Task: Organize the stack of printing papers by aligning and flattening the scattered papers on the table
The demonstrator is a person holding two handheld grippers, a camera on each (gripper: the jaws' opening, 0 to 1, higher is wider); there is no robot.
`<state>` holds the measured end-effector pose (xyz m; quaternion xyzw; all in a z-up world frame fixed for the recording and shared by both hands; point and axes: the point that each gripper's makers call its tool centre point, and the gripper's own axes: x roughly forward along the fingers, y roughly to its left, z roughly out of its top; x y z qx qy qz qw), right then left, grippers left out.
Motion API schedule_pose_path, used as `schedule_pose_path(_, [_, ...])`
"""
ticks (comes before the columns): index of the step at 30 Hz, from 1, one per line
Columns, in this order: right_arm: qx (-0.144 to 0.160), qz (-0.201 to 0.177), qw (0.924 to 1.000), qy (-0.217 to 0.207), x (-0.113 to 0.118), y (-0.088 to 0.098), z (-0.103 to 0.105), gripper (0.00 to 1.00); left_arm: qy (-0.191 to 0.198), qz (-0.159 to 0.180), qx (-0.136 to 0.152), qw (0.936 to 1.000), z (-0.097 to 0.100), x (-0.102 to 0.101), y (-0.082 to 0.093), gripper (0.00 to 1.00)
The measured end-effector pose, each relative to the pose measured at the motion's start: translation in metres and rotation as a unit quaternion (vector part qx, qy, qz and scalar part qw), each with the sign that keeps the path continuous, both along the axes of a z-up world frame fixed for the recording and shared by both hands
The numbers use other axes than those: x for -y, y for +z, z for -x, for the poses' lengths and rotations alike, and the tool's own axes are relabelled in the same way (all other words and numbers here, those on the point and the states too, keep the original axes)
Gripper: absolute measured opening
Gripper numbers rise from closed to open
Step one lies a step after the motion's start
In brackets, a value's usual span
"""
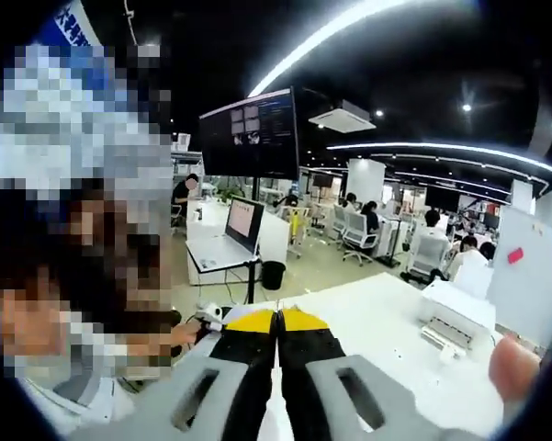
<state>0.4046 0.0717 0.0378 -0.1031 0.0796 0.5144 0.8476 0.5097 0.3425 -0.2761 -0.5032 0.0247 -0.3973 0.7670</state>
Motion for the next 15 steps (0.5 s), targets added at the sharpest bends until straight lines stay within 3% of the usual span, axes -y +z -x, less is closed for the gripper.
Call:
schedule_pose_path(7, [-0.025,0.035,0.9985,0.036,-0.014,0.000,0.049,0.00,-0.004,0.002,0.006,1.0000,0.002,0.003,0.002,0.06])
schedule_pose_path(8, [-0.029,0.055,0.9967,0.051,-0.021,-0.007,0.057,0.00,-0.006,0.001,0.007,1.0000,0.002,0.003,0.002,0.06])
schedule_pose_path(10, [-0.040,0.060,0.9958,0.056,-0.030,-0.017,0.054,0.00,-0.006,0.001,0.008,1.0000,0.002,0.002,0.002,0.06])
schedule_pose_path(15, [-0.106,0.078,0.9879,0.082,-0.062,-0.062,0.027,0.00,-0.005,0.001,0.007,1.0000,-0.001,-0.001,0.002,0.06])
